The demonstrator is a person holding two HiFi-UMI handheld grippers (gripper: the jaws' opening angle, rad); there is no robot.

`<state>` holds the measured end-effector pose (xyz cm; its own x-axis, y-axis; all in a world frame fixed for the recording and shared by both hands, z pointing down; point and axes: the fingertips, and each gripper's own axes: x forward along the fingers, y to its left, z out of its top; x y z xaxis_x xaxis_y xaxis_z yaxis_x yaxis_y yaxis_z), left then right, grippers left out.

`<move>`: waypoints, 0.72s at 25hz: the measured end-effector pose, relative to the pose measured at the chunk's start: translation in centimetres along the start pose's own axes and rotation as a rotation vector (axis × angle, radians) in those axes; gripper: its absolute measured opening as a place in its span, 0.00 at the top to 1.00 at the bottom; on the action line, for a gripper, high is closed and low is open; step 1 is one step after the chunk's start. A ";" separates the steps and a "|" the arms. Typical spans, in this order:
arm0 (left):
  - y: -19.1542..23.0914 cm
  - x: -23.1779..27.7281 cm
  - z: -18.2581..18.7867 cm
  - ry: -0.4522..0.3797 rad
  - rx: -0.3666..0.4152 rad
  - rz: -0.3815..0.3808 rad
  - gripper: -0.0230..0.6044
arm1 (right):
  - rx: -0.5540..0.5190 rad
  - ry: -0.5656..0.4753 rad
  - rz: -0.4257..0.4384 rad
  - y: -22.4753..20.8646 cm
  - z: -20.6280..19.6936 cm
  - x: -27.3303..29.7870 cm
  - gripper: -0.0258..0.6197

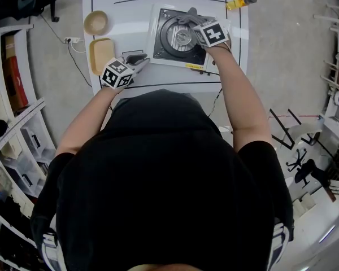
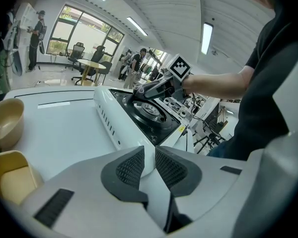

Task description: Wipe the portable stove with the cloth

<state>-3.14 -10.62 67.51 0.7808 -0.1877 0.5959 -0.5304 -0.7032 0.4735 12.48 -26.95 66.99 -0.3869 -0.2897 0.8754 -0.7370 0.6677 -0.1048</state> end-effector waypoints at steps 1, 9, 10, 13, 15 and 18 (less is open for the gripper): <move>0.0 0.0 0.0 0.000 0.001 0.000 0.83 | 0.010 0.001 -0.012 -0.4 -0.5 -0.3 0.79; -0.2 -0.1 -0.1 0.004 0.012 0.000 0.83 | 0.098 0.020 -0.055 -1.2 -4.7 -2.5 0.79; -0.2 -0.1 -0.1 0.006 0.014 0.001 0.83 | 0.100 0.024 -0.058 -1.1 -5.1 -2.8 0.79; -0.3 -0.2 -0.2 0.008 0.020 0.003 0.83 | 0.104 0.036 -0.064 -0.5 -6.4 -3.3 0.79; -0.5 -0.2 -0.2 0.009 0.024 0.004 0.83 | 0.114 0.041 -0.067 0.0 -7.3 -3.6 0.79; -0.7 -0.2 -0.3 0.012 0.034 0.004 0.83 | 0.131 0.046 -0.070 1.0 -8.6 -4.2 0.79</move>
<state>-3.03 -9.88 67.23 0.7746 -0.1826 0.6055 -0.5220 -0.7251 0.4492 18.15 -19.21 67.23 -0.3086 -0.2992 0.9029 -0.8286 0.5506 -0.1007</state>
